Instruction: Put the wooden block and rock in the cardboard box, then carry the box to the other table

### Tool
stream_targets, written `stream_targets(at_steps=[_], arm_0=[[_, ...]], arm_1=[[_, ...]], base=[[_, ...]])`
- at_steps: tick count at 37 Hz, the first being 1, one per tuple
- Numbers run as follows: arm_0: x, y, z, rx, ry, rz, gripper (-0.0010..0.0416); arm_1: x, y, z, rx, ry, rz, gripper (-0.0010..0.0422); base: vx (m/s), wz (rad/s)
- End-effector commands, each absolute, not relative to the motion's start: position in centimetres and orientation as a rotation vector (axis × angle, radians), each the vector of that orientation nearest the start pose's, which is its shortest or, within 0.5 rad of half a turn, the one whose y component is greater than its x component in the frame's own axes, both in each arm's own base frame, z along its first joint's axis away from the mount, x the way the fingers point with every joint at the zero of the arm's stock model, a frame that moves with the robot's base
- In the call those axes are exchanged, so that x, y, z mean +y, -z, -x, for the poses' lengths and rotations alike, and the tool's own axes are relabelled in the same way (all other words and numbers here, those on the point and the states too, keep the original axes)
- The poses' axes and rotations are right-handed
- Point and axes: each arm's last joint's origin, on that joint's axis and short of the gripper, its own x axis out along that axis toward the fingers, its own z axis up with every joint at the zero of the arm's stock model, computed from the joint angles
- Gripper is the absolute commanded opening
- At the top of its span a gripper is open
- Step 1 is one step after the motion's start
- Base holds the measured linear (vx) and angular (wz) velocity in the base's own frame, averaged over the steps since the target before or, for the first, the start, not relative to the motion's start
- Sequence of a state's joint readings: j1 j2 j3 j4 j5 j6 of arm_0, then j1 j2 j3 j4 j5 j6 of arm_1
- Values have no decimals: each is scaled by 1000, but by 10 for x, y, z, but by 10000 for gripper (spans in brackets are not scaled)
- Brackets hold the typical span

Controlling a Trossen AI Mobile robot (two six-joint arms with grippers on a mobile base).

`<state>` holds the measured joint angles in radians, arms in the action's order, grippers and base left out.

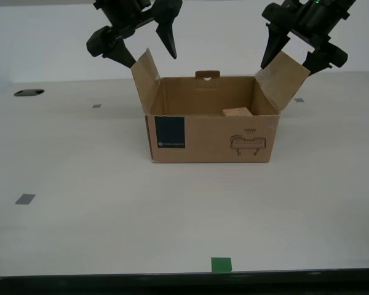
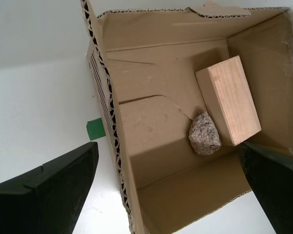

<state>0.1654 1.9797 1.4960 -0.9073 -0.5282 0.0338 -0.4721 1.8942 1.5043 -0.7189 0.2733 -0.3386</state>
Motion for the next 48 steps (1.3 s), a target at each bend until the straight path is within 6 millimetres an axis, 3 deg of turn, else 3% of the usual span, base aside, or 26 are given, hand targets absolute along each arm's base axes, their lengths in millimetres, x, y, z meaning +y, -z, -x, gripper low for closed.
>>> stream_targets(at_steps=[1, 7, 22, 48], arm_0=[[81, -187, -379, 1414, -562, -283, 389], [83, -177, -380, 1417, -566, -281, 390], [89, -177, -379, 1392, -583, -266, 390], [96, -177, -379, 1375, -602, -249, 390]], arm_1=[[-188, -228, -350, 1227, 468, 176, 394], [-190, -217, -353, 1246, 464, 168, 394], [-191, -189, -357, 1268, 453, 152, 394], [-192, -183, -359, 1259, 468, 128, 394]], base=[[0, 0], [0, 0], [0, 0], [0, 0]])
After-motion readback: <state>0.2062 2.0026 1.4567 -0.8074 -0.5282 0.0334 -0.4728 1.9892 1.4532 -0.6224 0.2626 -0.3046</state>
